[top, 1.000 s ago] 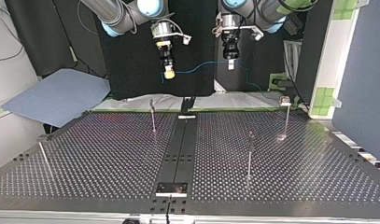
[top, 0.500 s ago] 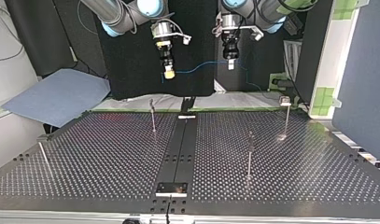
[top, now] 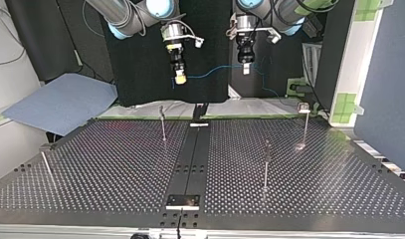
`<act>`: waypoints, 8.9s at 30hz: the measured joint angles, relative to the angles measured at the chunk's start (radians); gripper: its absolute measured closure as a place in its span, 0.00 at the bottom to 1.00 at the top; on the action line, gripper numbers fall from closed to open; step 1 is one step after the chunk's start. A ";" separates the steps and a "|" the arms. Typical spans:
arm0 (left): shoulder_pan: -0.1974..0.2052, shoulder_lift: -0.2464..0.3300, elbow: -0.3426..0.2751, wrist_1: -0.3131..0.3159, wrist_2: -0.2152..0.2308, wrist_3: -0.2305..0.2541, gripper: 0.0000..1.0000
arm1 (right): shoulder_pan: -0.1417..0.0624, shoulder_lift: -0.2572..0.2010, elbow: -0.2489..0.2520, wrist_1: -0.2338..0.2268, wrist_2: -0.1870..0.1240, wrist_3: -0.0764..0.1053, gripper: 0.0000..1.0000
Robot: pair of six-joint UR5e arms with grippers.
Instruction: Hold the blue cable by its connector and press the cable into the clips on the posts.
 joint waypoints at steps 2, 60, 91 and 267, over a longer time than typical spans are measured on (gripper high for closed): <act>0.000 0.000 0.000 0.000 0.000 0.000 1.00 | 0.000 0.000 0.000 0.000 0.000 0.000 1.00; 0.026 -0.026 -0.001 -0.027 -0.018 0.026 1.00 | -0.007 0.016 -0.016 0.016 0.016 -0.007 1.00; 0.070 -0.058 0.000 -0.187 -0.032 0.153 1.00 | -0.005 0.166 -0.084 0.243 0.100 0.025 1.00; 0.418 0.267 0.680 -0.897 0.279 -0.131 1.00 | 0.000 0.034 -0.841 0.702 -0.137 0.218 1.00</act>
